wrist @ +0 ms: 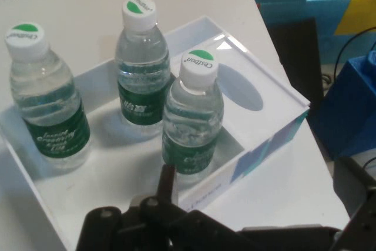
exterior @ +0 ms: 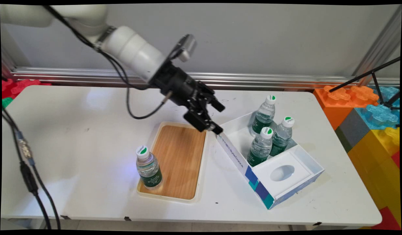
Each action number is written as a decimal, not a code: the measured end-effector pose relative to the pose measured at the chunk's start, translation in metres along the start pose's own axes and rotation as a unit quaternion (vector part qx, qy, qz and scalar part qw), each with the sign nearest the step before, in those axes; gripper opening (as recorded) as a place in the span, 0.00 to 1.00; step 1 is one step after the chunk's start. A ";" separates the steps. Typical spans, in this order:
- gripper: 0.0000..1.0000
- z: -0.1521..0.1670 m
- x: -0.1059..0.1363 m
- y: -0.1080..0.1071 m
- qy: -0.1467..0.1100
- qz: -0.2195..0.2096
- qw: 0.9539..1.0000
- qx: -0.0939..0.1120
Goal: Pick up the green bottle from the white box
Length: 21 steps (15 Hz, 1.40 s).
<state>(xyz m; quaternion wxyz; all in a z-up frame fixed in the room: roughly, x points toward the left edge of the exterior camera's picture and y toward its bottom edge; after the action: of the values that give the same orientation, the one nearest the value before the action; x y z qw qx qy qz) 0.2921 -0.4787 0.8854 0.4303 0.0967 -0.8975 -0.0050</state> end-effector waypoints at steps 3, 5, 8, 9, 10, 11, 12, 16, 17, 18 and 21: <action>1.00 0.031 -0.002 -0.014 0.000 -0.003 1.000 -0.008; 1.00 0.054 -0.005 -0.022 -0.001 -0.002 1.000 -0.014; 1.00 0.087 -0.009 -0.033 -0.001 0.000 1.000 -0.015; 1.00 0.094 -0.009 -0.035 0.000 0.001 1.000 -0.015; 1.00 0.101 -0.009 -0.037 0.001 0.002 1.000 -0.015; 1.00 0.109 -0.009 -0.039 0.001 0.003 1.000 -0.015; 1.00 0.117 -0.010 -0.042 0.003 0.005 1.000 -0.015; 1.00 0.139 -0.009 -0.048 0.008 0.011 1.000 -0.018; 1.00 0.145 -0.009 -0.050 0.010 0.014 1.000 -0.019; 1.00 0.149 -0.009 -0.051 0.011 0.016 1.000 -0.020; 1.00 0.159 -0.009 -0.054 0.014 0.024 0.999 -0.020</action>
<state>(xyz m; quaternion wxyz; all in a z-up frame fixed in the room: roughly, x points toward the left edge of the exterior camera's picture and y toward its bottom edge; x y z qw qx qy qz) 0.1833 -0.5419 0.7734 0.4449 0.0670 -0.8930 -0.0113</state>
